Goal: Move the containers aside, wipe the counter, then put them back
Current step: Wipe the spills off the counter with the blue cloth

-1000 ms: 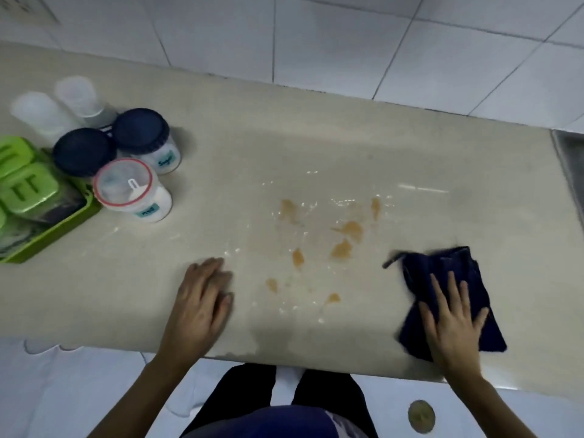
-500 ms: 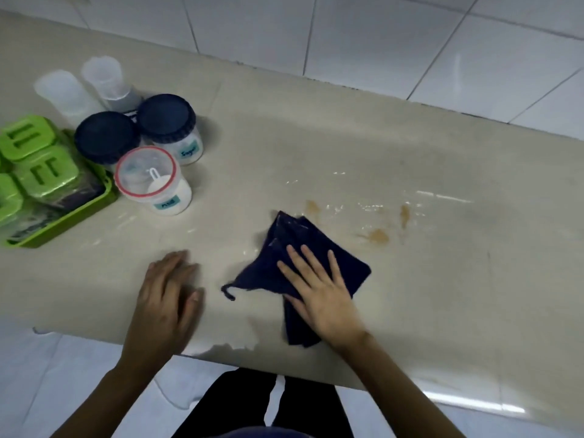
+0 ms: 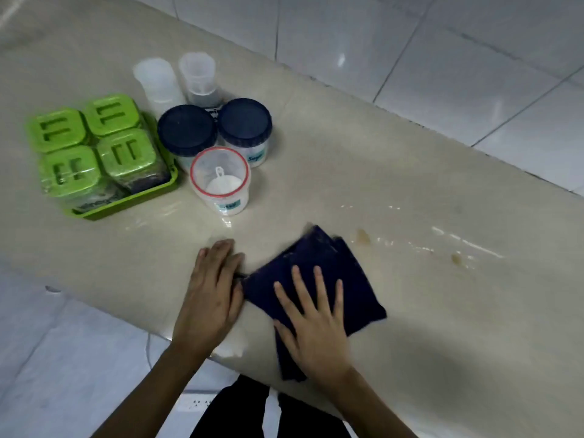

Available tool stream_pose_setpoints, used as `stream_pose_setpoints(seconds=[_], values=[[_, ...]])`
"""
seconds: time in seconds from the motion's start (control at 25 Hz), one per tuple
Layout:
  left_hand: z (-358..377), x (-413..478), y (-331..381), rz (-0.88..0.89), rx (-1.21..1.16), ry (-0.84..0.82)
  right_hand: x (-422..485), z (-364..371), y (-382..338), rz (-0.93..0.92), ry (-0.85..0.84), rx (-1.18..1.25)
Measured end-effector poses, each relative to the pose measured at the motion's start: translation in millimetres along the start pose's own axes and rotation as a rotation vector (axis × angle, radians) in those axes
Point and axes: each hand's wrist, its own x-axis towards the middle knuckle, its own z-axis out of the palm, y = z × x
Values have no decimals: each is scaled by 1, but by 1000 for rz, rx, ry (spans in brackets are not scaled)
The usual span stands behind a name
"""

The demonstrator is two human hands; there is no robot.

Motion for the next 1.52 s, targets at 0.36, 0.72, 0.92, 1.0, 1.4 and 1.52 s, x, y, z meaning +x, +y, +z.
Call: stream_pose_setpoints(seconds=[0.36,0.72,0.92,1.0,1.4,1.52], values=[[0,3,5,-70,73,-44,6,-29,206,457,74,164],[-7,4,3,-81,5,-49,1,-12,48,209,44,10],[6,2,44,129,32,-121,54,-10,91,-73,55,70],[26,10,86,178,5,-120,30,-16,154,123,84,137],[89,10,161,277,90,-137,-228,-12,269,991,75,240],[90,16,164,272,72,-127,-198,-9,225,720,30,123]])
